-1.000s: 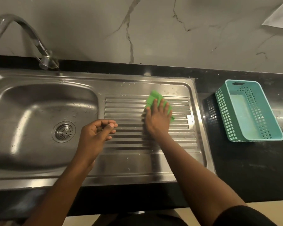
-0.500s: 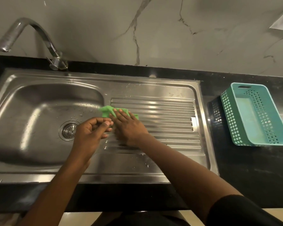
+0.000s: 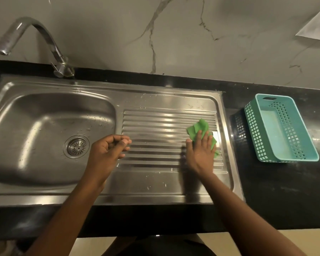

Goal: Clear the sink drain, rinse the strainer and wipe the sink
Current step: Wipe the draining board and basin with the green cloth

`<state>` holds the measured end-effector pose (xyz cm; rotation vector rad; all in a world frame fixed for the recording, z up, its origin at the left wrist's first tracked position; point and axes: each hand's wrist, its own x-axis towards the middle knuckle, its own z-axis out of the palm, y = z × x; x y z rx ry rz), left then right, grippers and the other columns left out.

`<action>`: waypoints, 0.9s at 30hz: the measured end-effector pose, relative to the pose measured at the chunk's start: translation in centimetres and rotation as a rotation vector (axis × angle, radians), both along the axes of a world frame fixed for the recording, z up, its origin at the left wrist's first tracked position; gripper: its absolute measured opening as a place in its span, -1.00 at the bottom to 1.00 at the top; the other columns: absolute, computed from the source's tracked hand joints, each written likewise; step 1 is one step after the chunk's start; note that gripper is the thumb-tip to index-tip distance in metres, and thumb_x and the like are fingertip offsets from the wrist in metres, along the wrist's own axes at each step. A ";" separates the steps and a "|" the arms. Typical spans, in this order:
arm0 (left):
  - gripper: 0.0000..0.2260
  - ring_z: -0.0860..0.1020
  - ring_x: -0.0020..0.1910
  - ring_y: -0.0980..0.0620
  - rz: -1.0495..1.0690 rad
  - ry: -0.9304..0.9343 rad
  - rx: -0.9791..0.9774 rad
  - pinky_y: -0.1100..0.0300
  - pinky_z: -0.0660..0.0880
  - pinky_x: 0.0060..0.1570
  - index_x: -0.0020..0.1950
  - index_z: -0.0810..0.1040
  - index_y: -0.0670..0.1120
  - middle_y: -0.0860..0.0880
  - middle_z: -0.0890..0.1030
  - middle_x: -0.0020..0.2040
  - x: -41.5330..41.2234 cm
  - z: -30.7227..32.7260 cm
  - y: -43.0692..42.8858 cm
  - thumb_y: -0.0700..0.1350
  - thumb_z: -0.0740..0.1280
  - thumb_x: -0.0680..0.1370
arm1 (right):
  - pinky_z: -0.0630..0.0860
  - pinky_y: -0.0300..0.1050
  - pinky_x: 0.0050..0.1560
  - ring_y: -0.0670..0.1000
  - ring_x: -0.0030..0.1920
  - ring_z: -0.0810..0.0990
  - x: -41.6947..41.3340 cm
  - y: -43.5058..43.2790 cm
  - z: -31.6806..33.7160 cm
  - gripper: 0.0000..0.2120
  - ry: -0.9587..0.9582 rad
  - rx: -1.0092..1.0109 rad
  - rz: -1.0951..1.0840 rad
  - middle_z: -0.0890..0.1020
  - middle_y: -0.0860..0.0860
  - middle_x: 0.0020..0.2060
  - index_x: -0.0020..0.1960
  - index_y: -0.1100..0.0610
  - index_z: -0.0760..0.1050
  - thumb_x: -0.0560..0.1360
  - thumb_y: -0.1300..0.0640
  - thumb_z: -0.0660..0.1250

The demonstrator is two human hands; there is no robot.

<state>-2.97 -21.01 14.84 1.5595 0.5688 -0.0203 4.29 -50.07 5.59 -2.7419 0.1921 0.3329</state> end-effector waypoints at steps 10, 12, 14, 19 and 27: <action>-0.89 0.71 -0.11 -0.02 0.036 -0.039 0.015 0.11 0.62 -0.09 0.06 0.71 -0.12 -0.11 0.78 -0.01 -0.5 0.5 0.7 -0.23 0.37 0.65 | -0.30 0.15 0.65 0.12 0.67 -0.32 -3.1 17.9 -0.6 -0.27 0.037 0.046 0.465 -0.19 0.11 0.69 0.71 0.08 -0.18 0.66 -0.28 -0.17; -0.89 0.70 -0.12 -0.06 0.043 -0.051 0.027 0.18 0.64 -0.15 0.04 0.71 -0.11 -0.16 0.78 -0.03 -0.7 0.7 0.8 -0.23 0.38 0.65 | -0.25 0.18 0.66 0.10 0.67 -0.33 -3.3 19.2 -0.5 -0.29 0.063 0.020 0.592 -0.21 0.12 0.69 0.71 0.08 -0.19 0.67 -0.23 -0.17; -0.90 0.70 -0.11 -0.05 0.038 -0.054 0.036 0.18 0.64 -0.15 0.06 0.71 -0.12 -0.19 0.77 -0.02 -0.8 0.8 0.7 -0.23 0.39 0.64 | -0.20 0.19 0.66 0.08 0.68 -0.29 -3.6 18.7 -0.2 -0.30 0.038 0.011 0.702 -0.17 0.09 0.69 0.71 0.07 -0.17 0.67 -0.23 -0.19; -0.89 0.70 -0.11 -0.04 -0.002 -0.037 0.022 0.17 0.62 -0.13 0.06 0.70 -0.11 -0.19 0.76 0.00 -0.8 0.8 -1.1 -0.23 0.37 0.66 | -0.11 0.13 0.68 0.03 0.70 -0.07 -4.5 12.2 -0.1 -0.34 -0.081 -0.037 0.856 0.04 0.05 0.70 0.71 0.01 0.00 0.70 -0.27 -0.09; -0.89 0.73 -0.06 -0.06 -0.065 -0.019 0.062 0.08 0.62 -0.06 0.10 0.71 -0.10 -0.06 0.79 0.03 -2.7 0.5 -4.2 -0.18 0.38 0.66 | -0.15 0.16 0.67 0.03 0.69 -0.21 -5.1 -3.9 1.2 -0.26 0.016 -0.095 0.401 -0.11 0.02 0.70 0.71 -0.04 -0.20 0.66 -0.38 -0.15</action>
